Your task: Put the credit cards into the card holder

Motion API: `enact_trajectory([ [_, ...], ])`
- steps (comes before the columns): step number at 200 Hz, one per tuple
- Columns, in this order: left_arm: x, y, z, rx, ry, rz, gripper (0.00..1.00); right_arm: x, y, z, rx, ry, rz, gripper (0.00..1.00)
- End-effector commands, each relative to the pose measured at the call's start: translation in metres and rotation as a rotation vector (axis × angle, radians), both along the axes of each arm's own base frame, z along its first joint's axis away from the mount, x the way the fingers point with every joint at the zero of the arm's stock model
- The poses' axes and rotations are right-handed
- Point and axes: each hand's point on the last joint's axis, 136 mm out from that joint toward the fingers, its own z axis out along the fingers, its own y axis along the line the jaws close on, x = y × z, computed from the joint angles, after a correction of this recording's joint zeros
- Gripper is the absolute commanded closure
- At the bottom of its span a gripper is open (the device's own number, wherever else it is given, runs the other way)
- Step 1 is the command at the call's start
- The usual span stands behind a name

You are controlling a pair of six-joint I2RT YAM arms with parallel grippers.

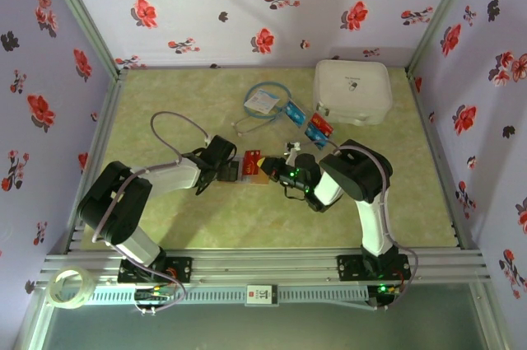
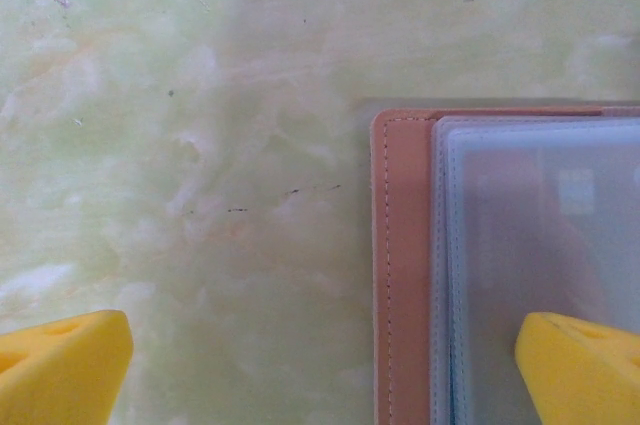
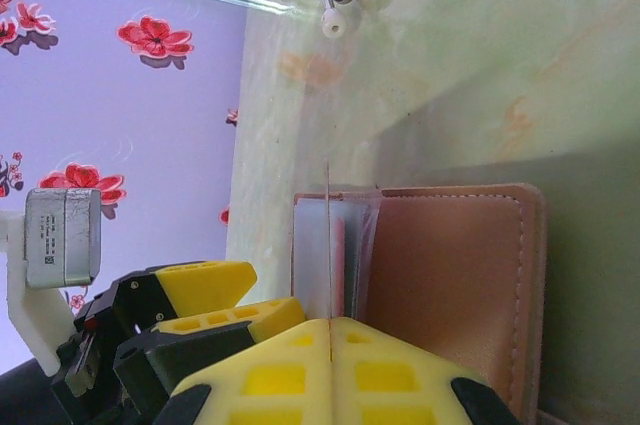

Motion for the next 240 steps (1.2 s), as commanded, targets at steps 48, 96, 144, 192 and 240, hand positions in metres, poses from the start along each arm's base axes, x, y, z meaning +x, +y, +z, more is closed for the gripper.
enact_trajectory([
  [48,-0.026,0.025,-0.026,0.11,0.107,0.007,0.0,-0.006,0.003,-0.013,-0.006,0.026,0.018,1.0],
  [96,-0.026,0.025,-0.027,0.11,0.108,0.007,0.0,-0.011,0.004,-0.023,-0.025,0.046,0.02,1.0],
  [144,-0.026,0.025,-0.025,0.108,0.105,0.008,0.0,-0.013,0.004,-0.028,-0.044,0.055,0.017,1.0],
  [192,-0.025,0.024,-0.022,0.108,0.105,0.008,0.0,-0.013,0.003,-0.031,-0.06,0.063,0.01,1.0],
  [240,-0.016,0.022,-0.004,0.092,0.087,0.029,0.0,-0.013,0.004,-0.015,-0.05,0.04,0.019,1.0],
])
